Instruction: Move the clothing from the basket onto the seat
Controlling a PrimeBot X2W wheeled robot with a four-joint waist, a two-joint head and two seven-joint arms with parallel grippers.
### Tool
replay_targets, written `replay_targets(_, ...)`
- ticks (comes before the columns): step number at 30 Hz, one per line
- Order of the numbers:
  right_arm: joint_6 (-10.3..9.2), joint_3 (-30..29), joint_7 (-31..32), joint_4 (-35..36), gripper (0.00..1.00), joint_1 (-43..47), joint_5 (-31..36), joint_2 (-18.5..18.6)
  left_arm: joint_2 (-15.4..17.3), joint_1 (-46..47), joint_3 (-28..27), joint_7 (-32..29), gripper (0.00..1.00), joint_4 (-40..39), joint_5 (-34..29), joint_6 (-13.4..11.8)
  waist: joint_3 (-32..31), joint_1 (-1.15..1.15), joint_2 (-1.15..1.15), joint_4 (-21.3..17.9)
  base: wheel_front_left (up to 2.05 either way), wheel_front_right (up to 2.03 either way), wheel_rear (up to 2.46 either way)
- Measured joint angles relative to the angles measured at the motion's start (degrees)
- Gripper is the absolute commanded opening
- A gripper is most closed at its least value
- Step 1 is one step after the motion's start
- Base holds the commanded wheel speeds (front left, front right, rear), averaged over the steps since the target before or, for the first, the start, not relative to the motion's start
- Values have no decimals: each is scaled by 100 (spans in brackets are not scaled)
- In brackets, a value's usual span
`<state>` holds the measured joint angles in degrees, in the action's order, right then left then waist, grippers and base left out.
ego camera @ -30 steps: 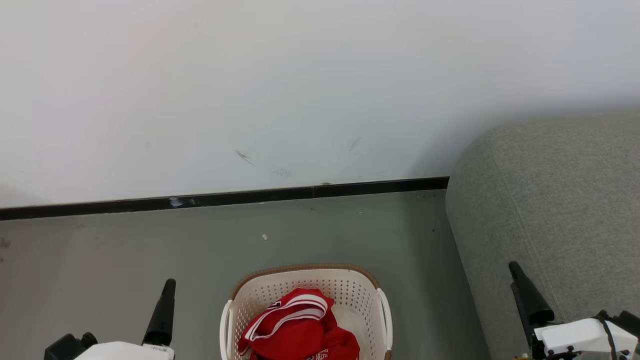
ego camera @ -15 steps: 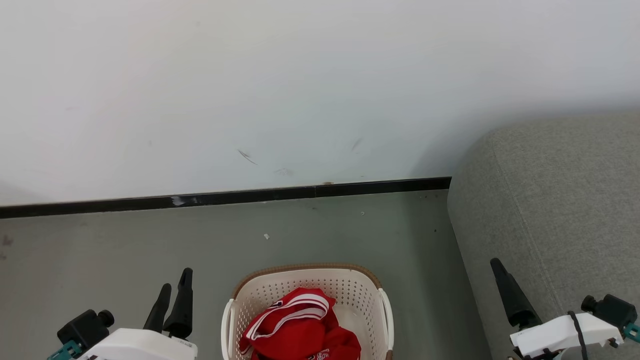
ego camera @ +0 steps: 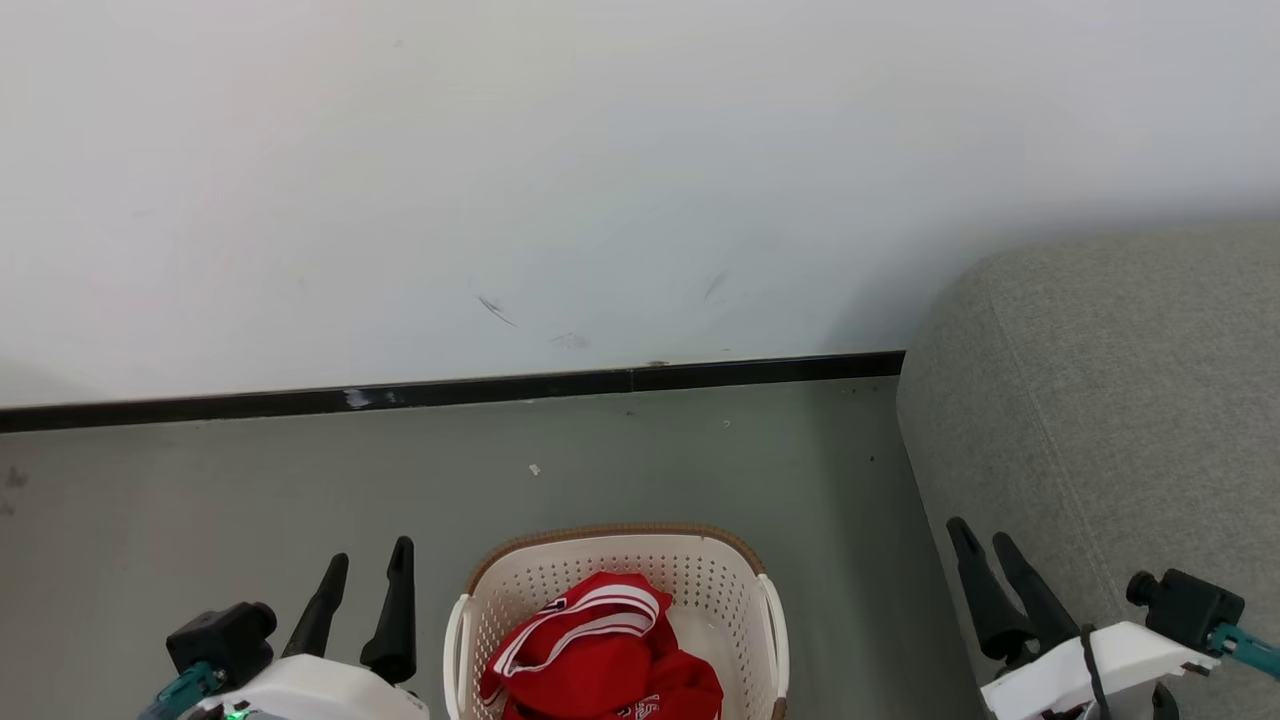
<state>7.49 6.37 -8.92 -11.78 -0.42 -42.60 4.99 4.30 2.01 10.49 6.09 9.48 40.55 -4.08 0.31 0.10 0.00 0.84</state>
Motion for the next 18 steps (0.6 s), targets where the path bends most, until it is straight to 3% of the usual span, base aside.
replay_targets(18,0,-4,-232,23,100,11,1891,-123,110,0,485,361,100,-108,-1753,-519,25,-6,0,27,0,0,0)
